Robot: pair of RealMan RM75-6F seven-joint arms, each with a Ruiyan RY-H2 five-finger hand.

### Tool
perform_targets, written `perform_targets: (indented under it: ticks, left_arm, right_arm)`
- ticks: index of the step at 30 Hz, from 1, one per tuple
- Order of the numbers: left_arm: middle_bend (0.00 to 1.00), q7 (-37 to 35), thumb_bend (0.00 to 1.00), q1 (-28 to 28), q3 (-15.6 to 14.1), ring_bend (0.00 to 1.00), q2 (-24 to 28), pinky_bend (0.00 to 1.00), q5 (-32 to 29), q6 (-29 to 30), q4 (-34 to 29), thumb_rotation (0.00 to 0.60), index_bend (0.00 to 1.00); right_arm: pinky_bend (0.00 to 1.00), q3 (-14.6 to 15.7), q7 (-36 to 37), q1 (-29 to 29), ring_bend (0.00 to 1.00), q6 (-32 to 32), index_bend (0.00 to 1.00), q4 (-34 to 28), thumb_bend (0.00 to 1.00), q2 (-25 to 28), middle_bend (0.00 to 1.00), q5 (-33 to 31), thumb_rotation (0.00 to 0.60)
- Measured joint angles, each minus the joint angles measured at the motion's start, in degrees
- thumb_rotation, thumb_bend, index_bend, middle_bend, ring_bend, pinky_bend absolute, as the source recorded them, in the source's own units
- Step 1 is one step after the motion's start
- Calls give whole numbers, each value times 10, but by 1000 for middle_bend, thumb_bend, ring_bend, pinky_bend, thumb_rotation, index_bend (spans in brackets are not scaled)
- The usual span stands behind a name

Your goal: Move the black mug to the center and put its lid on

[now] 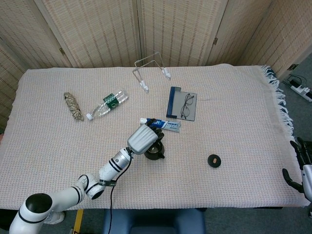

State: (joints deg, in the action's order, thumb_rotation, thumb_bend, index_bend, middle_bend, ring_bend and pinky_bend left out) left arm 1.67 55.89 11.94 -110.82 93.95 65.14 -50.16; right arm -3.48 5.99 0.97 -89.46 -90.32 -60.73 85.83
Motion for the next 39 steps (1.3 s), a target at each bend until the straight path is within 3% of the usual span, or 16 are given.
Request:
perform_targets:
  ticks: [3,6,9,13,17,22,28,39]
  left_arm:
    - [445,20,499,0,0,461,-2,164,-13,-7,-4,600,235]
    - [358,39,465,-3,0,393,-1,141,-26,-15,-21,600,98]
    - [269,63,438,-7,1,322,7,114,-39,-24,-48,600,28]
    - [148,109,384,-14,3,211,22,76,-64,-41,-97,600,0]
    - [27,175,178,-22,7,79,36,47,-102,-60,-144,600,0]
    - [0,289,38,-33,19,3,51,9,-178,-76,-213,600,0]
    - [0,395,27,-45,30,0,70,0,-266,-79,-289,600,0]
    - [0,500,24,-68,8,0,117,0,-334,-34,-363,600,0]
  right_arm:
    - [87,0,1,1,200,-1,65,1,406,0,51,-1,600]
    - [87,0,3,1,200,0,65,2,406,-1,51,0,600]
    - [87,0,6,1,200,0,65,4,405,-2,51,1,600]
    - [87,0,9,1,200,0,65,6,406,-2,51,2,600]
    - [87,0,15,0,200,-1,65,8,405,-2,51,5,600]
    - [87,1,20,1,200,-4,65,13,405,-3,51,10,600]
    - [87,1,28,2,200,-5,65,19,405,-4,51,10,600]
    - [87,3,30,2,207,-13,65,28,406,-8,73,23,600]
